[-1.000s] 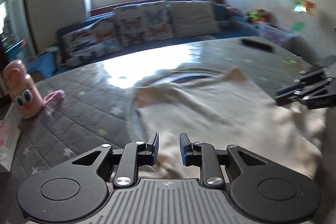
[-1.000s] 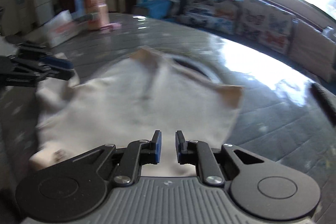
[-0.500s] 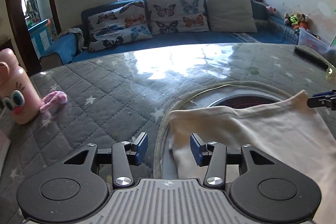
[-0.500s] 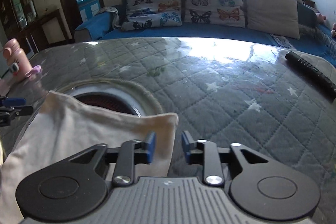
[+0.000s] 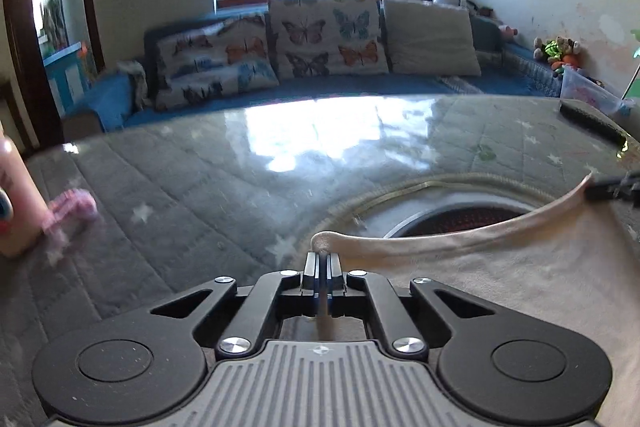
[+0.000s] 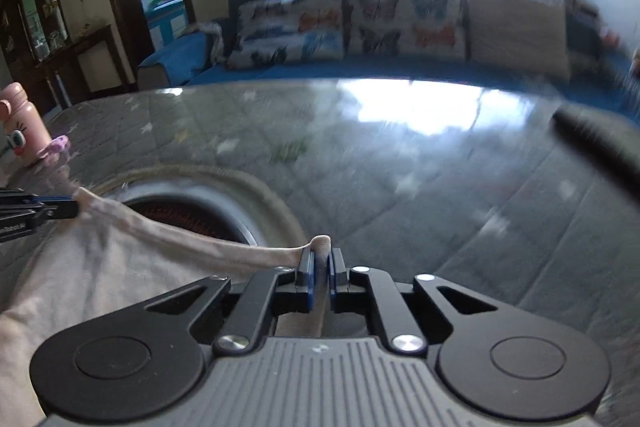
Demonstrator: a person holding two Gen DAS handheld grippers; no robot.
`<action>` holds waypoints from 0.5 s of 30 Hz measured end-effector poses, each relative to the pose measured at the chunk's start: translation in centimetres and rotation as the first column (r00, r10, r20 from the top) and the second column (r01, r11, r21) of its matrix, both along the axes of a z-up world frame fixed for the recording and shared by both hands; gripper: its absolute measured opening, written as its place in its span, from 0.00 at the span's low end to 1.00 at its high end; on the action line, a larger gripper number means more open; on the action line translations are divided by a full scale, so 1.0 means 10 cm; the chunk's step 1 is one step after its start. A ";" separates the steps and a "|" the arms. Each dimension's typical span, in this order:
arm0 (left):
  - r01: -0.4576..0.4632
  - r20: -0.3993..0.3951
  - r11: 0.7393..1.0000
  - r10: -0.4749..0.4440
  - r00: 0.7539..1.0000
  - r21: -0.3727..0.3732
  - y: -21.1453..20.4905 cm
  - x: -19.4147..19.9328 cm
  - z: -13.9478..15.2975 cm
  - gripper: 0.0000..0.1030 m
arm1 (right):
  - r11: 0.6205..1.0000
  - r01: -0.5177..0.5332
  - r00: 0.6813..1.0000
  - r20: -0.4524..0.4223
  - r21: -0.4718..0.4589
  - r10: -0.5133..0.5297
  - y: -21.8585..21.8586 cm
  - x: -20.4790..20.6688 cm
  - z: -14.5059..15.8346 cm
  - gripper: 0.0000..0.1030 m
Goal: Fold clothes
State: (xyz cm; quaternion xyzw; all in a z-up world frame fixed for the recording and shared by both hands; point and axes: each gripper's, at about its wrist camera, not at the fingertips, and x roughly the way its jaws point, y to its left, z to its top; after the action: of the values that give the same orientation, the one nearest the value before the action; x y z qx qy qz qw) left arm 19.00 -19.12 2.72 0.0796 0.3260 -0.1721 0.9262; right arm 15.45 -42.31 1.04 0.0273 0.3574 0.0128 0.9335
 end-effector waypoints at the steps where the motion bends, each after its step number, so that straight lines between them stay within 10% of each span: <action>1: -0.005 0.003 1.000 0.005 1.000 0.004 -0.01 0.02 -0.01 0.03 | 1.000 0.006 1.000 0.028 -0.013 -0.006 0.00 -0.01 0.05 0.05; 15: 0.011 -0.017 1.000 -0.011 1.000 0.010 0.05 -0.06 0.10 0.15 | 0.998 0.002 1.000 0.004 -0.064 -0.002 0.04 0.03 0.03 0.15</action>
State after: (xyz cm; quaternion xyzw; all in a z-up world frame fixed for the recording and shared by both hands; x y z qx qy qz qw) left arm 18.37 -18.60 3.68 0.0844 0.3340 -0.1763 0.9221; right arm 15.73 -41.86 1.31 -0.0022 0.3556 0.0005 0.9346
